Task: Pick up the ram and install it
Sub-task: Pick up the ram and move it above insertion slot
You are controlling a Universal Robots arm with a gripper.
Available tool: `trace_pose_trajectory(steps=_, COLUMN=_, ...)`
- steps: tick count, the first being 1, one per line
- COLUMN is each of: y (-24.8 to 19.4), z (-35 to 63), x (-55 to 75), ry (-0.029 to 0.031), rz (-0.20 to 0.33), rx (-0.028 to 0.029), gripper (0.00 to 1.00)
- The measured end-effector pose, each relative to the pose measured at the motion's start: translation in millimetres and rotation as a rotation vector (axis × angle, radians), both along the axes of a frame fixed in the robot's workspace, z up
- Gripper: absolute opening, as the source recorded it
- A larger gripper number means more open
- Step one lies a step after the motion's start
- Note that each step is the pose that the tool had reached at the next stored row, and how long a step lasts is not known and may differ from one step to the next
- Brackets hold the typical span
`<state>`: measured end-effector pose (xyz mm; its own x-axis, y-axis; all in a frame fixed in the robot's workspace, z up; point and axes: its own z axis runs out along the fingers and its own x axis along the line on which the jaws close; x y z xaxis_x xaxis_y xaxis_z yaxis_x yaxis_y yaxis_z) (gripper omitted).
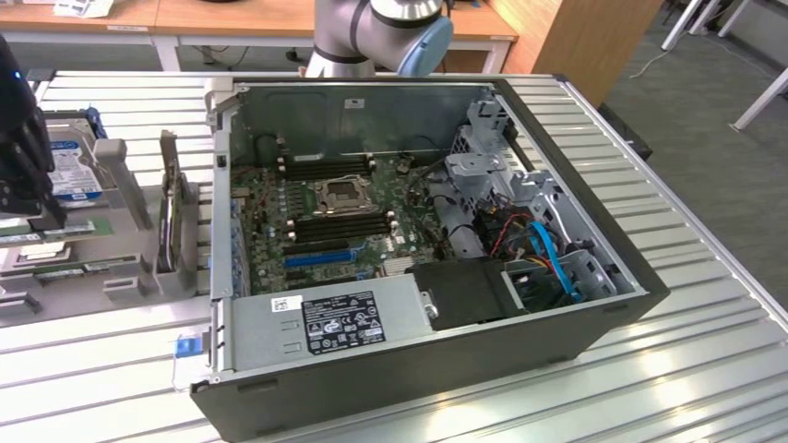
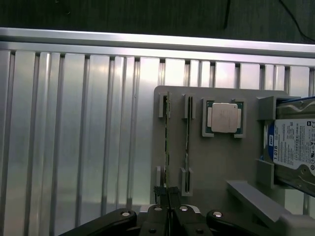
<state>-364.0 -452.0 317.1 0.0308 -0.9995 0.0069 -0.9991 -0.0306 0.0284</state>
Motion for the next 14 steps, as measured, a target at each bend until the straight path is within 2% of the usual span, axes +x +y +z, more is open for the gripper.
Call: trace_pose_trajectory(steps=14, y=0.0, z=18.3, x=1.5, ry=0.0, rz=0.0, rx=0.0, gripper=0.12)
